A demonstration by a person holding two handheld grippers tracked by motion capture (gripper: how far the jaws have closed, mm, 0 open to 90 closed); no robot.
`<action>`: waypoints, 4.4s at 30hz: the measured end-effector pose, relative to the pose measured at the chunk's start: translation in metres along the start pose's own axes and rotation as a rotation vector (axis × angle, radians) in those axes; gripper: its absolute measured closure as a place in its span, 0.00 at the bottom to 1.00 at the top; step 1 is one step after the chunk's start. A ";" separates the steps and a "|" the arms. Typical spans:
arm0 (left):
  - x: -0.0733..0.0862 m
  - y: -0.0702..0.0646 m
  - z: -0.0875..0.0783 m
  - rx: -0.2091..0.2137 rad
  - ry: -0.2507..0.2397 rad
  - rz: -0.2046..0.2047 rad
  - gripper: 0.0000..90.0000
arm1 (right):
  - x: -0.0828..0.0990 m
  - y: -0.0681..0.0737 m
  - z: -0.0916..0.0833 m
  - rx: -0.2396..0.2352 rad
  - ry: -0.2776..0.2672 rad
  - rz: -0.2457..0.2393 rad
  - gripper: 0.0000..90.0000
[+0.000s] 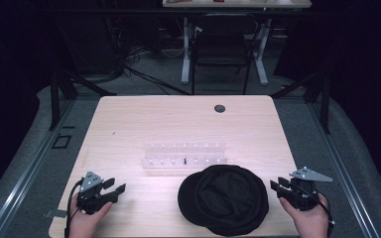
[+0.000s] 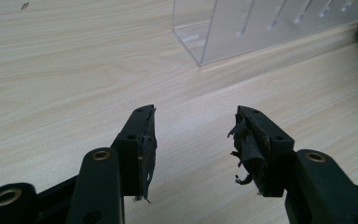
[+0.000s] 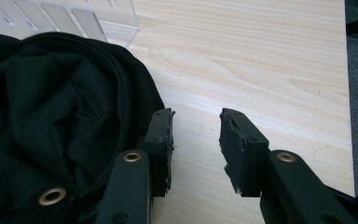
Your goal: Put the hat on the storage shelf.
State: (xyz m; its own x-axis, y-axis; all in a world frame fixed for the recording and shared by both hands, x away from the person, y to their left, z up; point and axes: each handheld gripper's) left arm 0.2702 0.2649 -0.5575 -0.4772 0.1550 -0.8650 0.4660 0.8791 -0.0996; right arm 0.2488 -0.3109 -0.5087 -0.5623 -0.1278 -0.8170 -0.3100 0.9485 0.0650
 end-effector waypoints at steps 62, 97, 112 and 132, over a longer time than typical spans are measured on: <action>0.001 -0.004 0.004 0.015 0.027 0.005 0.52 | -0.046 -0.004 0.037 -0.141 0.527 0.210 0.81; 0.002 -0.004 0.005 0.015 0.032 0.006 0.52 | -0.035 -0.009 0.058 -0.217 0.622 0.325 0.93; 0.002 -0.004 0.005 0.014 0.034 0.006 0.52 | -0.047 -0.015 0.040 -0.321 0.566 0.394 0.98; 0.002 -0.005 0.005 0.010 0.032 0.007 0.52 | -0.068 -0.009 0.010 -0.508 0.470 0.485 0.98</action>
State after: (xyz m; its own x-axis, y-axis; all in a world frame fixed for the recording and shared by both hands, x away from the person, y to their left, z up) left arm 0.2709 0.2585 -0.5611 -0.4976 0.1758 -0.8494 0.4772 0.8733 -0.0988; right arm 0.2976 -0.3075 -0.4593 -0.9475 0.0457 -0.3166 -0.1963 0.6981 0.6885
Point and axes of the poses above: each handheld gripper's, and its own axes: z roughly forward along the jaws, x roughly out of its underside, y roughly to its left, and after that the axes turned 7 degrees about -y, right-handed
